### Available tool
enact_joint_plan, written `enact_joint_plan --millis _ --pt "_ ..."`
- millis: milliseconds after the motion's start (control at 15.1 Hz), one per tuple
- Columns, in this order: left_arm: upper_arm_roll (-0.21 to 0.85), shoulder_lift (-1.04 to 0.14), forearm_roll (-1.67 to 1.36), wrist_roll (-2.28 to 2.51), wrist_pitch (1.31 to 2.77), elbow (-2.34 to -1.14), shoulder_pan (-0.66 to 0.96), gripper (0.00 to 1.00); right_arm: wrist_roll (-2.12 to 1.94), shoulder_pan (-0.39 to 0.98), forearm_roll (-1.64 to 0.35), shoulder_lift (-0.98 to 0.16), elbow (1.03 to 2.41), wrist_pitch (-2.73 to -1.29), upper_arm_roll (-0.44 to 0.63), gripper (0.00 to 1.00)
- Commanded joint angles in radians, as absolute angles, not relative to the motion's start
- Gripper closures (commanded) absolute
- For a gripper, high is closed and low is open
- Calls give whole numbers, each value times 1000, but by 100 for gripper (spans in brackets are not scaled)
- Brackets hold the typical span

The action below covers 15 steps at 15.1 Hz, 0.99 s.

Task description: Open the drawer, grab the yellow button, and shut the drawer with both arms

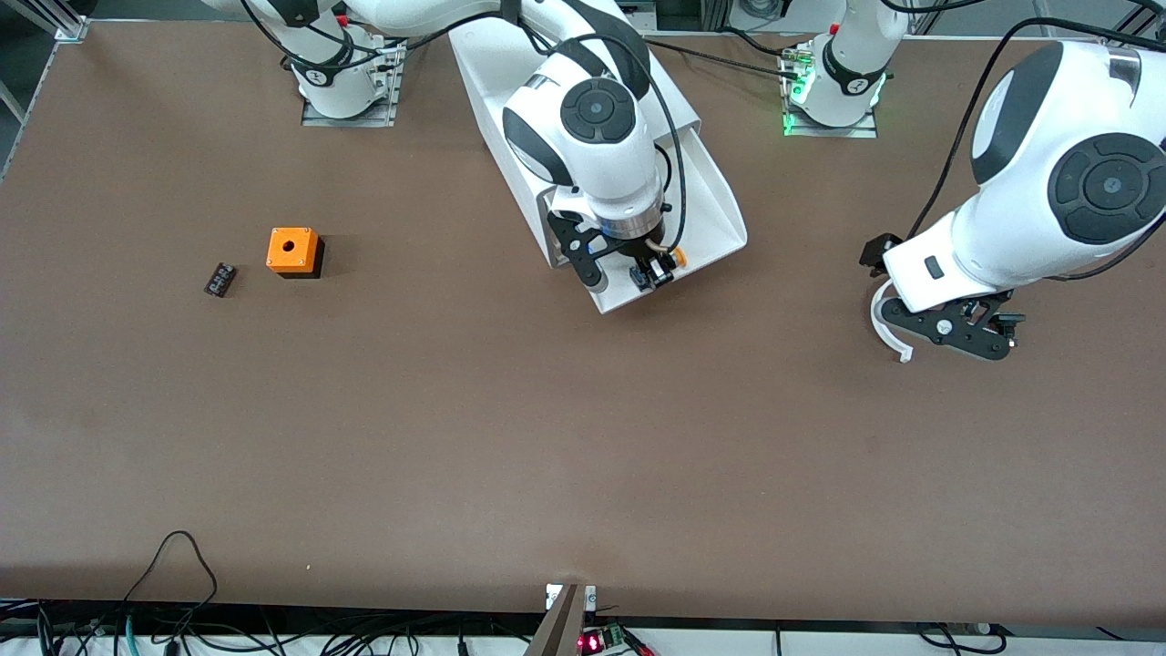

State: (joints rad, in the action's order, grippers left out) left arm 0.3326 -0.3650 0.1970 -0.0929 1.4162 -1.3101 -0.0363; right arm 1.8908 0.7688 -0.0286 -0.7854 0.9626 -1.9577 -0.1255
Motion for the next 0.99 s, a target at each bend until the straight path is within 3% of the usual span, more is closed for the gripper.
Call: enact_joint_plan --millis 0,264,726,925 --pt "336 -385 168 47 1491 -1308 -41 0 1784 761 -34 -762 914 -1910 -117 100" --pt "341 -350 97 394 1635 -1457 -32 0 1562 672 -38 -721 894 -1823 -123 100" --pt "485 -275 100 838 2104 -1797 -31 0 1090 480 -41 -687 894 -1665 -123 100" --pt "522 -281 115 1018 2198 -1880 9 0 904 399 -43 -687 894 -1628 -123 100"
